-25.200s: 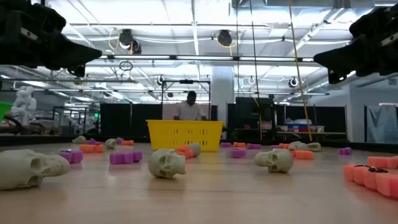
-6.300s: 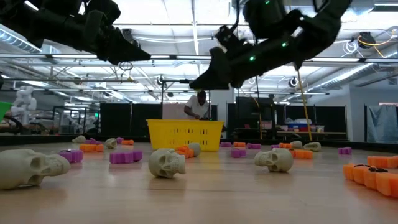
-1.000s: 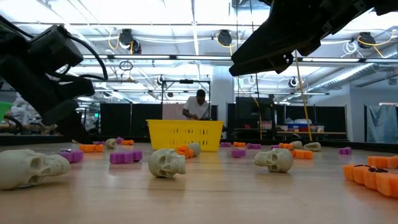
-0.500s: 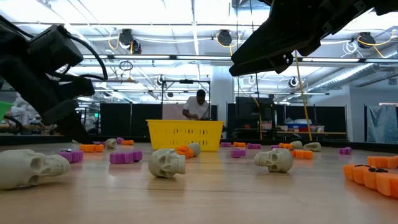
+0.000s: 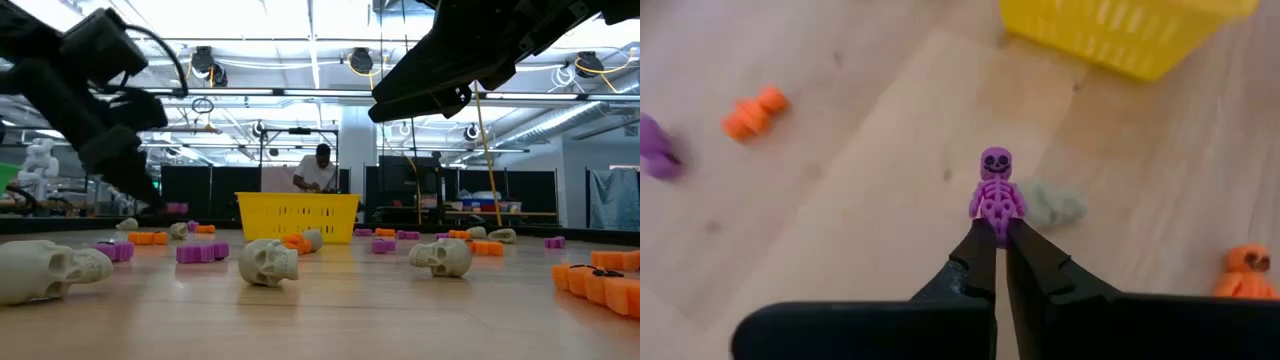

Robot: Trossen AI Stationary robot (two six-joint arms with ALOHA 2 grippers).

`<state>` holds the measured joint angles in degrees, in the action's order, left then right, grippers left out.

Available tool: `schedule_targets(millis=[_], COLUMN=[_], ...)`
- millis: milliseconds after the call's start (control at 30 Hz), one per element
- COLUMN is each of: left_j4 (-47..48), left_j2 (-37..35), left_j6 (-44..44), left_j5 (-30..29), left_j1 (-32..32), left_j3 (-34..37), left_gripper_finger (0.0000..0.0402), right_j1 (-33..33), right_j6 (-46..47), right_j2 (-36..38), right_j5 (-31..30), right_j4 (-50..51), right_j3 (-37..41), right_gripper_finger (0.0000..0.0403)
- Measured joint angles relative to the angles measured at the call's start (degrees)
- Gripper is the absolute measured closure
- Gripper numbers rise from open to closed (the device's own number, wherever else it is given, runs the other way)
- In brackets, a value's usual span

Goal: Sort Halloween decoration
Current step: Put the purple skeleton toy in the green basket

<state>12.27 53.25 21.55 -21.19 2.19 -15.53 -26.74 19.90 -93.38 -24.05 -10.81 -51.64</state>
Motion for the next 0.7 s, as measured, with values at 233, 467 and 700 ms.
schedule_targets(millis=[233,467,700], left_j4=[1.1,1.1,1.1], left_j2=[0.0,0.0,0.0], left_j6=[-6.8,-24.3,-52.5], left_j5=[-1.6,-1.6,-1.6], left_j1=[4.3,11.8,16.6], left_j3=[-6.8,-12.4,-14.7], left_gripper_finger=[0.0395,0.0395,0.0395], right_j1=[0.0,0.0,0.0], right_j6=[0.0,0.0,0.0], right_j2=[0.0,0.0,0.0], right_j5=[0.0,0.0,0.0], right_j4=[0.0,0.0,0.0], right_j3=[0.0,0.0,0.0], right_gripper_finger=[0.0229,0.0229,0.0229])
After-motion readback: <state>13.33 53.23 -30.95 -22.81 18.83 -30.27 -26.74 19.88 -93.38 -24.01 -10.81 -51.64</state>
